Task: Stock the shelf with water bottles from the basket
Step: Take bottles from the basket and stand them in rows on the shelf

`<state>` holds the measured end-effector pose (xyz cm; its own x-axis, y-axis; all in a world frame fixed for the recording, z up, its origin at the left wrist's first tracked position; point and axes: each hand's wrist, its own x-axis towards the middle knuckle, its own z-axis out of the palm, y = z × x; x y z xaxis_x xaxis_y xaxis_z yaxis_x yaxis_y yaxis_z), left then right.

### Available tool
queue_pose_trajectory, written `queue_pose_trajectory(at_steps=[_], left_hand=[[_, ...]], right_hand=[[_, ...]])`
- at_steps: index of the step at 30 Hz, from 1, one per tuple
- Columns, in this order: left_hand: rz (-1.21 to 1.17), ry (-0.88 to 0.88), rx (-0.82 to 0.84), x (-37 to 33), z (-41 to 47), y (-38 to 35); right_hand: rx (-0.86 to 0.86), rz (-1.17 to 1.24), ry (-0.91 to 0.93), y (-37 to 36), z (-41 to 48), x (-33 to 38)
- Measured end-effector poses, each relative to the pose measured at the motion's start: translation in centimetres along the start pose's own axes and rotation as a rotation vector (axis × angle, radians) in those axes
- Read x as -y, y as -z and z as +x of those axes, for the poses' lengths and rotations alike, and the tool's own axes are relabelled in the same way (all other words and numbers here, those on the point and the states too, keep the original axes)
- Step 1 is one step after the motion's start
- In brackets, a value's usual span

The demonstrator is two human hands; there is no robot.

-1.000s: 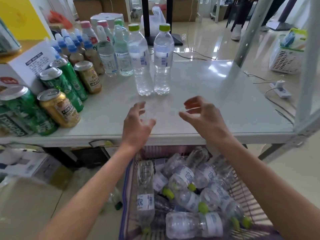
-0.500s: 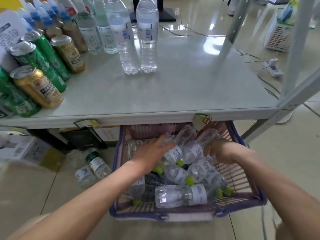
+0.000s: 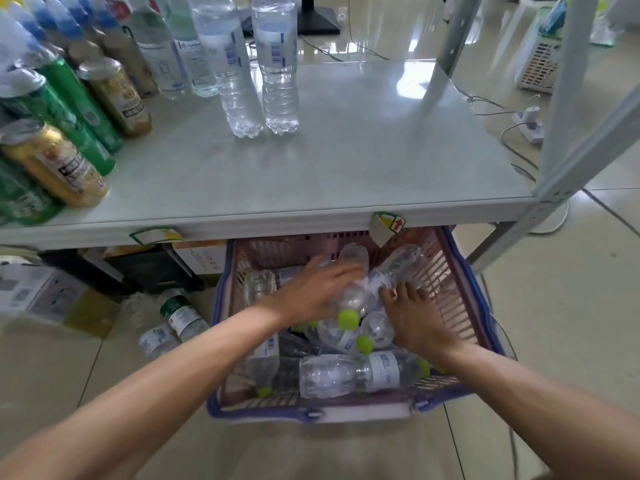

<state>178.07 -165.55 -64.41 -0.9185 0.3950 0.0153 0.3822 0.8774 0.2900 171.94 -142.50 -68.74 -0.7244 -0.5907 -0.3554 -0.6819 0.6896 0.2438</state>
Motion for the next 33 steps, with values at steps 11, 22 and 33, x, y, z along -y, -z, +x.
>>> queue_pose_trajectory(at_steps=[11, 22, 33], left_hand=[[-0.686, 0.451, -0.487, -2.7, -1.1, 5.3], [-1.431, 0.613, -0.612, -2.5, -3.2, 8.5], [-1.284, 0.536, -0.809, -1.5, -1.5, 16.0]], right_hand=[[0.041, 0.647, 0.100, 5.2, -0.4, -2.4], [-0.031, 1.463, 0.334, 11.5, -3.3, -2.8], [-0.549, 1.851, 0.225, 17.2, -2.7, -5.9]])
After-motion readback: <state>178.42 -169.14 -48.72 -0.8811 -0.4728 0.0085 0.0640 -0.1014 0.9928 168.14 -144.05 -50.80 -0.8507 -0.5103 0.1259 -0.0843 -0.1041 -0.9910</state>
